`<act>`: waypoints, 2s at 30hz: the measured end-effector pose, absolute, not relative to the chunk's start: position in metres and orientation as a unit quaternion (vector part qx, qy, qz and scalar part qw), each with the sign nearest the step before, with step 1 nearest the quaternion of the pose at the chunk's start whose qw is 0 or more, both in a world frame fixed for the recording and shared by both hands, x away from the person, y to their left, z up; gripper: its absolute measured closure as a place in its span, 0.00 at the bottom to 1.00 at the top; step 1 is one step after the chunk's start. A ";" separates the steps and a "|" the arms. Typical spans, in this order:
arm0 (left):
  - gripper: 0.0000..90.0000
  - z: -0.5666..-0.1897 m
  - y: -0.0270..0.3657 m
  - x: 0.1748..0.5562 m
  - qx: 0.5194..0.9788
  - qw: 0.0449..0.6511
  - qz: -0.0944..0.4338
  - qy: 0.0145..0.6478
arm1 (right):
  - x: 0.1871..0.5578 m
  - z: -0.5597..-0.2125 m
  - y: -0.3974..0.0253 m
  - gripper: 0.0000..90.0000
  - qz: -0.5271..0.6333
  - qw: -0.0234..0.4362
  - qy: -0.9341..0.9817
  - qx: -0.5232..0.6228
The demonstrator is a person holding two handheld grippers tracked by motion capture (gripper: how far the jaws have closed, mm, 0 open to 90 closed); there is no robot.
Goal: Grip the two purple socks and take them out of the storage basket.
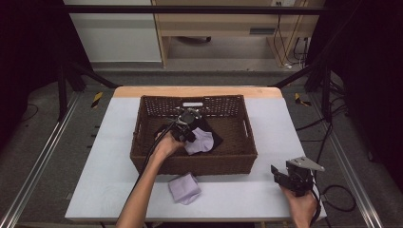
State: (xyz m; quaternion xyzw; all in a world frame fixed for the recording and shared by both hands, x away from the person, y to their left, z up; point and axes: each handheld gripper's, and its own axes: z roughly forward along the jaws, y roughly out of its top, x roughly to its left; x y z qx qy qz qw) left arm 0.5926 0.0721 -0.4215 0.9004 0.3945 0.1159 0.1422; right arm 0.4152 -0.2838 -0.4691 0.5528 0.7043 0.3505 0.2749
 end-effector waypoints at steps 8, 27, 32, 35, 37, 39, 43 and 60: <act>0.97 -0.416 0.074 0.589 0.898 0.159 0.107 0.397 | 0.415 -0.469 -0.284 0.43 0.351 0.277 0.703 0.552; 0.97 -0.377 0.095 0.557 0.829 0.359 0.221 0.367 | 0.414 -0.468 -0.285 0.43 0.351 0.281 0.702 0.552; 0.97 -0.370 0.100 0.551 0.812 0.389 0.242 0.363 | 0.414 -0.468 -0.285 0.43 0.352 0.281 0.702 0.552; 0.97 -0.364 0.105 0.548 0.797 0.414 0.243 0.368 | 0.414 -0.468 -0.285 0.44 0.352 0.281 0.702 0.552; 0.97 -0.360 0.108 0.546 0.789 0.428 0.241 0.370 | 0.415 -0.469 -0.285 0.44 0.351 0.281 0.702 0.552; 0.97 -0.355 0.110 0.541 0.783 0.440 0.243 0.366 | 0.414 -0.468 -0.285 0.44 0.352 0.282 0.702 0.552; 0.97 -0.342 0.117 0.527 0.772 0.469 0.244 0.352 | 0.414 -0.468 -0.286 0.44 0.353 0.282 0.701 0.552; 0.97 -0.296 0.163 0.439 0.736 0.564 0.243 0.283 | 0.413 -0.468 -0.286 0.44 0.353 0.283 0.699 0.554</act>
